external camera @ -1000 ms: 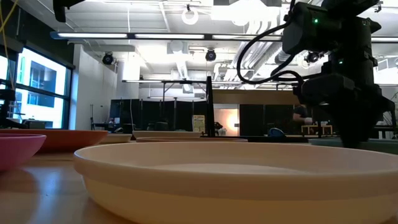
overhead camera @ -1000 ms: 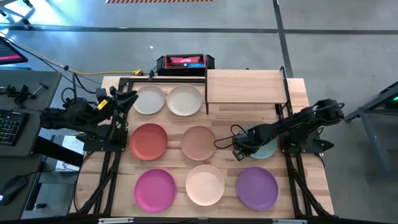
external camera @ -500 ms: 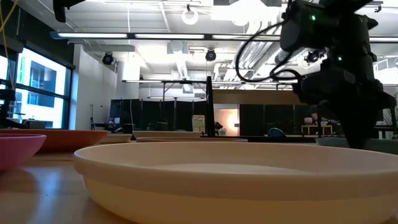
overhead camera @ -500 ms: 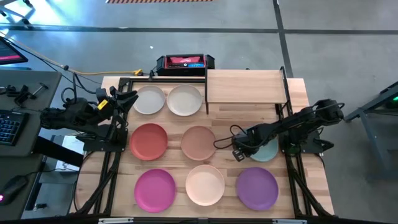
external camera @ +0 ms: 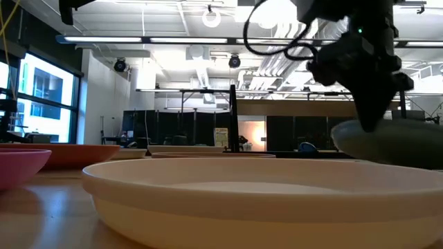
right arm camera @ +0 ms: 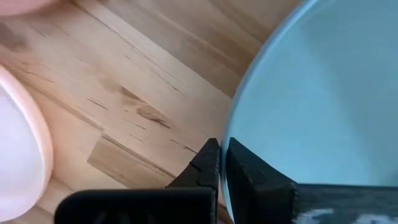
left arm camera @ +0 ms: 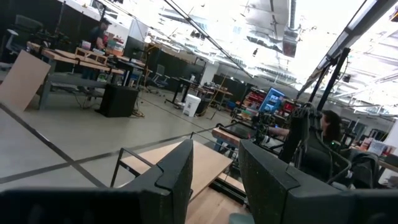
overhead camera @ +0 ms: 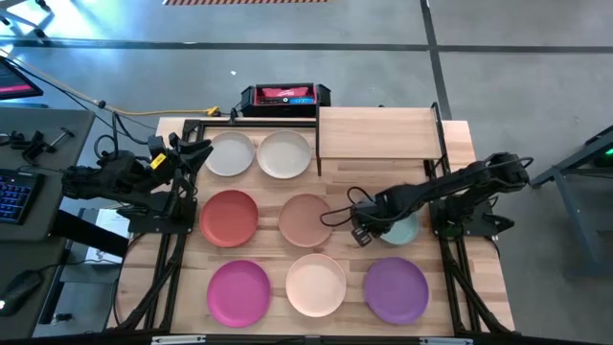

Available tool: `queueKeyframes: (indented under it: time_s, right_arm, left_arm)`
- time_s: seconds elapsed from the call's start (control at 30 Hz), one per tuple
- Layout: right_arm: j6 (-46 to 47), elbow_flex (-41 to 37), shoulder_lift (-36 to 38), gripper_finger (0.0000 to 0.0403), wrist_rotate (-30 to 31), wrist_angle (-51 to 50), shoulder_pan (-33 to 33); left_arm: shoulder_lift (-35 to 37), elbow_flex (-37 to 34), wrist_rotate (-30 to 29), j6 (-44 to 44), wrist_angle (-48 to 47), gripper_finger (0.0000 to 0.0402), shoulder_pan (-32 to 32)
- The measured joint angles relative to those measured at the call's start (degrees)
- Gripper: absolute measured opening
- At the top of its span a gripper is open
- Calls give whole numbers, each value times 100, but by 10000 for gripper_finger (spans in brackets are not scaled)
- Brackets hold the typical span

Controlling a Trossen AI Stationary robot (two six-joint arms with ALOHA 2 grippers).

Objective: Place and stack plates onto a shelf
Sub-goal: Put the blue plate on the shelf

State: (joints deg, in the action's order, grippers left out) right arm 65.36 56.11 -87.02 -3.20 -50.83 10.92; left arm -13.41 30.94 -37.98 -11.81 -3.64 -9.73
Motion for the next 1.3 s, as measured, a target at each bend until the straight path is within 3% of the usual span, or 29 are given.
queueKeyframes:
  time_s: [0.83,1.13,1.3]
  right_arm:
    - [-466,1731,9,0,467,-1538,0]
    - [-826,2968,11,0,464,-2290,0]
    - [-970,3704,11,0,835,-3067,0]
  left_arm:
    - [0,0,0,0,0,117,-1]
    - [2,0,0,1,-2,117,0]
    - [0,0,0,7,-2,117,1]
